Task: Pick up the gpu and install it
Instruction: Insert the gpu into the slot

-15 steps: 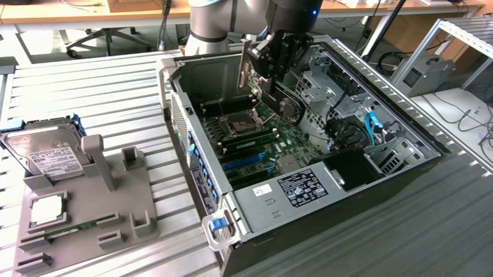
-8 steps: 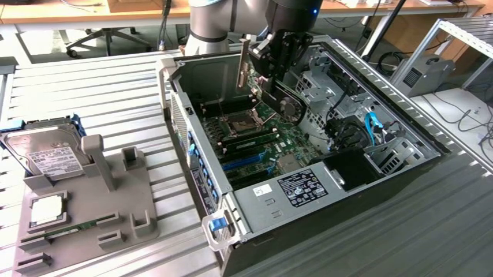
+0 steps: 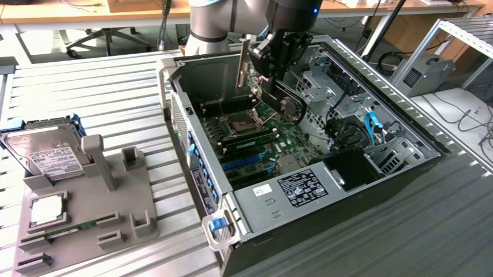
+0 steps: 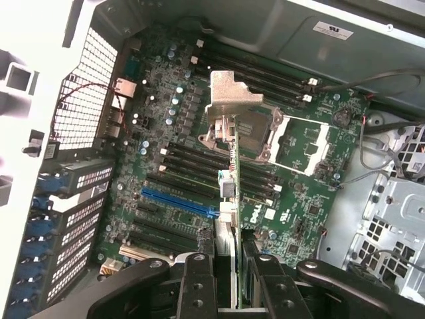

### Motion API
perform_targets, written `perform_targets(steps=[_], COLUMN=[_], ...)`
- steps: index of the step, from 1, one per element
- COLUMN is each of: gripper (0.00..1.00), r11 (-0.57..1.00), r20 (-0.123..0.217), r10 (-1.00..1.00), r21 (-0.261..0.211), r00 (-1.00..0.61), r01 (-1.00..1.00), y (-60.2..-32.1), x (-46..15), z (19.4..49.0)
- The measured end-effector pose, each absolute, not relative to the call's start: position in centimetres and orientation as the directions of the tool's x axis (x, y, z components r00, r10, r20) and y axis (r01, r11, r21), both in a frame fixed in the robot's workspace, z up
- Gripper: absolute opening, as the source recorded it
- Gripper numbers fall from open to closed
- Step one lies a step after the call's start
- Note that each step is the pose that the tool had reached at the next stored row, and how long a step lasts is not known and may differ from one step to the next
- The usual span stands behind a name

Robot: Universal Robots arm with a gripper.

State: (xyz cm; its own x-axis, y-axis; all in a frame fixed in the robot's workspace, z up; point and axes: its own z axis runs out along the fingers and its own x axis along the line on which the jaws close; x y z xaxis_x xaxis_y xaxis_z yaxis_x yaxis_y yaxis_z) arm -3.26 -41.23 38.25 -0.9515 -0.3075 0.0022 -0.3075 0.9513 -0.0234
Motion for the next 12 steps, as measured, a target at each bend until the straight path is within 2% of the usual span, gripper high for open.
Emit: perform_targets(steps=[12], gripper=[0.27], r11=[0.944], r20=[0.002], r10=[-0.328], r21=[-0.023], r00=[-0.945], r01=[-0.328], y=[-41.2], x=[-3.26], z=[38.34])
